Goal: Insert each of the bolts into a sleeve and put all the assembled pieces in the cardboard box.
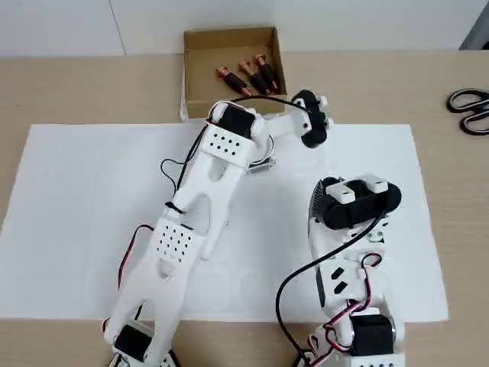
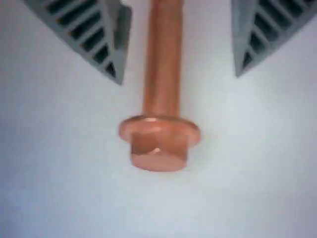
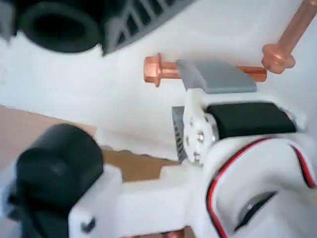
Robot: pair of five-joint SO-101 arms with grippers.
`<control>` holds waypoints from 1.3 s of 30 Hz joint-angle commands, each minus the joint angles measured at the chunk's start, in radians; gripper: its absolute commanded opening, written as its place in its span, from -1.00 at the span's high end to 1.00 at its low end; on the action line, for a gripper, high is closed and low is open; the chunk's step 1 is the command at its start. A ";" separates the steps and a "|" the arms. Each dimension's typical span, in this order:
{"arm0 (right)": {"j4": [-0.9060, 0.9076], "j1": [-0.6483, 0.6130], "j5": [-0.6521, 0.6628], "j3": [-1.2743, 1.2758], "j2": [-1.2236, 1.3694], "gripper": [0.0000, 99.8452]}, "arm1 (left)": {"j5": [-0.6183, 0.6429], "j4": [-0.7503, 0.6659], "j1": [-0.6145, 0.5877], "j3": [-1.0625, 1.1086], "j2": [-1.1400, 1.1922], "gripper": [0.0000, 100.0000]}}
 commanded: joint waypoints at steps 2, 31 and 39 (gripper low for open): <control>-0.013 0.001 0.006 -0.008 -0.008 0.99 | -0.008 -0.011 -0.009 -0.039 0.002 0.71; -0.013 0.001 0.008 -0.006 -0.008 0.99 | -0.066 0.084 0.025 -0.054 0.043 0.99; -0.013 -0.001 0.008 0.040 -0.008 0.99 | 0.031 0.086 0.028 0.010 -0.186 0.99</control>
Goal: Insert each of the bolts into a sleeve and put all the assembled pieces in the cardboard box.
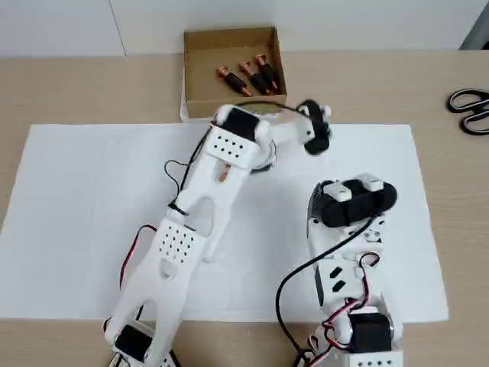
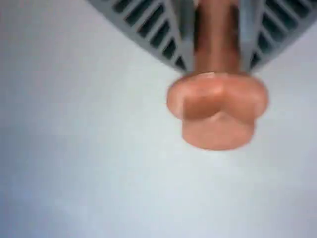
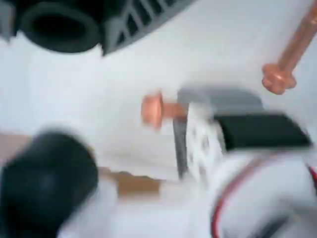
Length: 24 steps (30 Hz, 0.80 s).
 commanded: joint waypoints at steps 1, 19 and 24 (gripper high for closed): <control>-0.013 -0.002 0.008 -0.002 -0.008 0.99 | 0.029 0.018 0.014 0.064 -0.180 0.99; -0.104 -0.151 0.003 0.014 -0.010 0.99 | 0.373 0.012 0.110 0.564 -0.921 0.99; -0.384 -0.151 0.008 0.094 -0.010 0.99 | 0.535 0.011 0.126 0.579 -1.019 0.99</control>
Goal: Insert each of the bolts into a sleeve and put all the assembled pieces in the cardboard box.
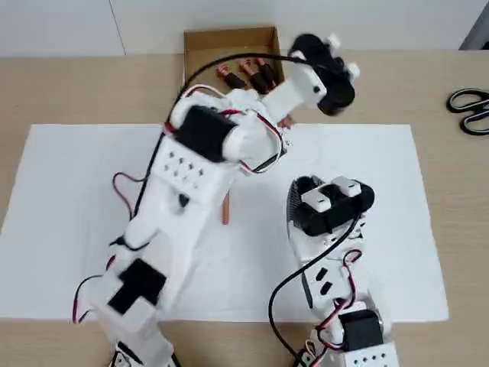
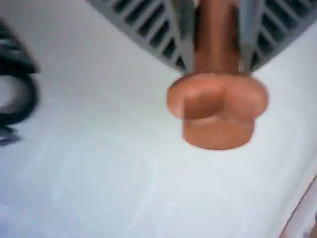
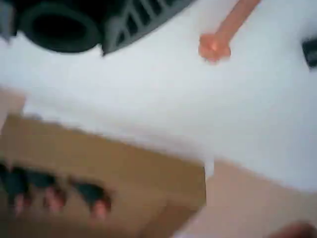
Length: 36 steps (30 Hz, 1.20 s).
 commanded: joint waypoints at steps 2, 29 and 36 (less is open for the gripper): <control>-0.260 -0.010 0.008 0.048 -0.010 0.99 | 0.137 0.012 0.008 -0.005 -0.130 0.99; -0.420 -0.226 0.247 0.126 -0.010 0.99 | 0.390 -0.028 -0.112 -0.001 -0.572 0.99; -0.530 -0.193 0.242 0.126 -0.010 0.99 | 0.451 -0.107 -0.232 0.001 -0.652 0.99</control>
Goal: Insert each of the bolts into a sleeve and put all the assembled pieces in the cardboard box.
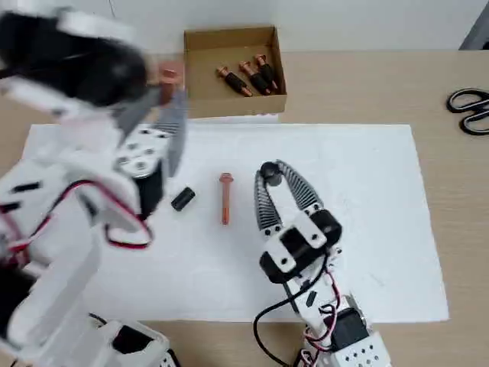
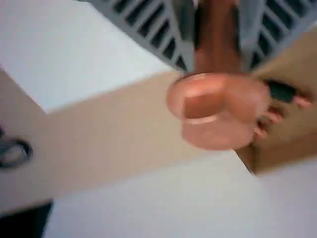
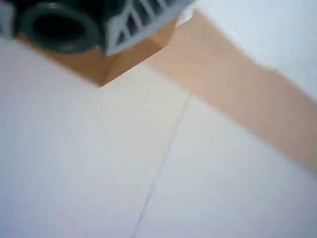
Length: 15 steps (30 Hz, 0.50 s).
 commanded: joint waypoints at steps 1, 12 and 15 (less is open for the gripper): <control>-0.050 0.005 0.002 0.008 -0.012 0.99 | 0.008 -0.081 -0.031 -0.002 -0.031 0.99; 0.033 0.007 -0.157 0.008 -0.010 0.99 | 0.009 -0.199 -0.031 -0.012 -0.046 0.99; 0.028 0.007 -0.157 0.008 -0.010 0.99 | 0.003 -0.221 -0.031 -0.012 -0.114 0.99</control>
